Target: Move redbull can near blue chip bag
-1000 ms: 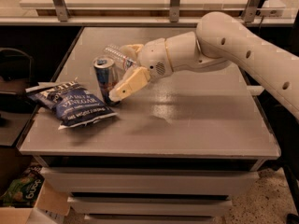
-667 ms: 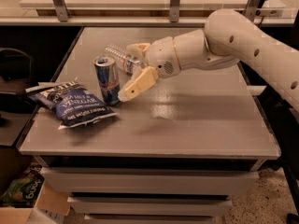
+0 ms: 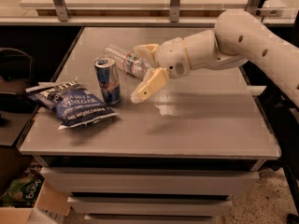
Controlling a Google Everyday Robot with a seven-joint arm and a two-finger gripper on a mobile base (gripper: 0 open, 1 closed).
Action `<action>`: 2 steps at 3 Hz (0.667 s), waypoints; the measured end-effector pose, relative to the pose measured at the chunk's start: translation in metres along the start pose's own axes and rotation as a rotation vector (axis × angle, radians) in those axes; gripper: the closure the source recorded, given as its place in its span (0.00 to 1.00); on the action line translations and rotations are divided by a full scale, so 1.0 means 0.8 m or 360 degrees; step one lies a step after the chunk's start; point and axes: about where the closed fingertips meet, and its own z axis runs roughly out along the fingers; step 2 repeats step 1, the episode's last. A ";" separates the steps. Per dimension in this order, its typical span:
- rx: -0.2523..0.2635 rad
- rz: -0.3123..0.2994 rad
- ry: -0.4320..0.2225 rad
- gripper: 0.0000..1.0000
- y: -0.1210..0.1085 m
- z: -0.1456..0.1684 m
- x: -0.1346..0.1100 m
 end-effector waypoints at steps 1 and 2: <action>-0.0039 0.0001 -0.0012 0.00 0.000 -0.001 0.004; -0.0039 0.0001 -0.0012 0.00 0.000 -0.001 0.004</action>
Offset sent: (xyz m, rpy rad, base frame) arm 0.0000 0.0000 0.0000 0.0000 0.0000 0.0000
